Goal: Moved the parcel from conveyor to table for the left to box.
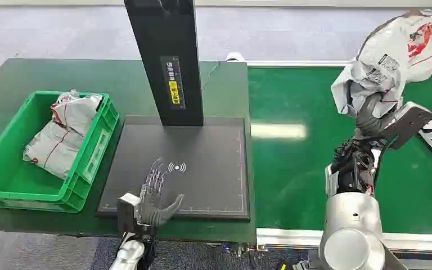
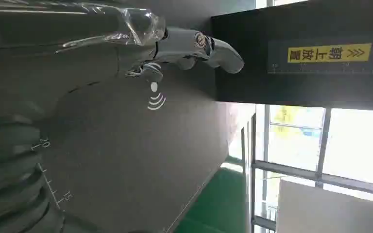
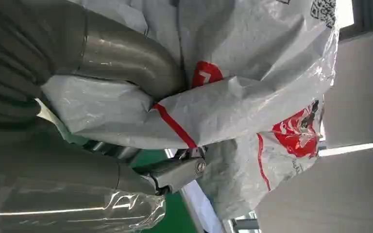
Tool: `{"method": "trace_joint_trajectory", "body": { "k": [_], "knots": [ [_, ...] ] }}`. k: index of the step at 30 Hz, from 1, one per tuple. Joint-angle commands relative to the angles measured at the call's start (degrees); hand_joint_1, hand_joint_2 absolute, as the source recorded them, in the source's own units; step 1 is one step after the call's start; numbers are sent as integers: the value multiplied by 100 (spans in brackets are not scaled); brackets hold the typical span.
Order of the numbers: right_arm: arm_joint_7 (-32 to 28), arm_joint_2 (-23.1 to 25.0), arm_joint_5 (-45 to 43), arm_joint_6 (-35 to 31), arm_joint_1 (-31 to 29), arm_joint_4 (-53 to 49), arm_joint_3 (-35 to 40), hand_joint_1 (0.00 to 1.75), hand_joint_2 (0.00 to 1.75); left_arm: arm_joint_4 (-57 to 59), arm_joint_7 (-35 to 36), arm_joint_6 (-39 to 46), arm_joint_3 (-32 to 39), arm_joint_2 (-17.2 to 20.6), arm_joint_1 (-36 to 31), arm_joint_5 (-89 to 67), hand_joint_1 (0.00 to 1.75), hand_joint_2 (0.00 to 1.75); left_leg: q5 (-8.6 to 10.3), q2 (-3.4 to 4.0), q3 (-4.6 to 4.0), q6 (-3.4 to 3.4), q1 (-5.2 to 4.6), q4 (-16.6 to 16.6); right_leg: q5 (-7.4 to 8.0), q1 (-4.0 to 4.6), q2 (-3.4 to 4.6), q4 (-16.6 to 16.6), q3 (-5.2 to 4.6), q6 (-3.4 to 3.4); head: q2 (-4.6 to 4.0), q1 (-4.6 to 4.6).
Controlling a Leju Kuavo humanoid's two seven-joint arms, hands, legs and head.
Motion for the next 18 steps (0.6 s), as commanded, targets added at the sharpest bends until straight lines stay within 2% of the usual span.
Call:
{"method": "trace_joint_trajectory", "body": {
  "k": [1, 9, 11, 13, 16, 18],
  "knots": [
    [-5, 144, -64, -28, -110, -270, -127, 175, 175, 51, -3, 15, 6, 100, -13, -7, 0, 175, 0, 6, 2, 2, -3, -2, 1, -2, 3, -2, 0, 0, 0, 0],
    [-5, 144, -64, -28, -110, -270, -127, 175, 175, 51, -3, 15, 6, 100, -13, -7, 0, 175, 0, 6, 4, 0, -4, -4, 1, -3, 4, -2, 2, -2, 0, 0],
    [-5, 140, -464, 65, 13, -404, 454, 175, 175, 18, -26, 27, 13, 92, 18, -13, 0, 175, 0, 8, 7, 0, -4, -5, 2, -3, 5, -2, 3, -3, 0, -2],
    [142, 219, -275, 5, 34, -231, 1062, 175, 175, -10, -23, -2, -10, 82, 40, -61, 0, 175, -1, 14, 4, 0, -3, -4, 3, -3, 12, -2, -2, -2, 0, -2],
    [299, 399, 8, 18, -42, 536, 1837, 175, 175, 27, -16, 8, -17, 50, 2, -119, 0, 175, -3, 28, 3, 0, -4, -4, 5, -3, 26, 1, -5, -1, 0, 0],
    [338, 578, 191, 81, -63, 1016, 2245, 175, 175, -68, -16, 61, 36, 57, 15, -129, 0, 175, -6, 64, 12, -1, -3, -8, 10, -2, 54, -1, -3, -3, 0, 0]
  ]
}}
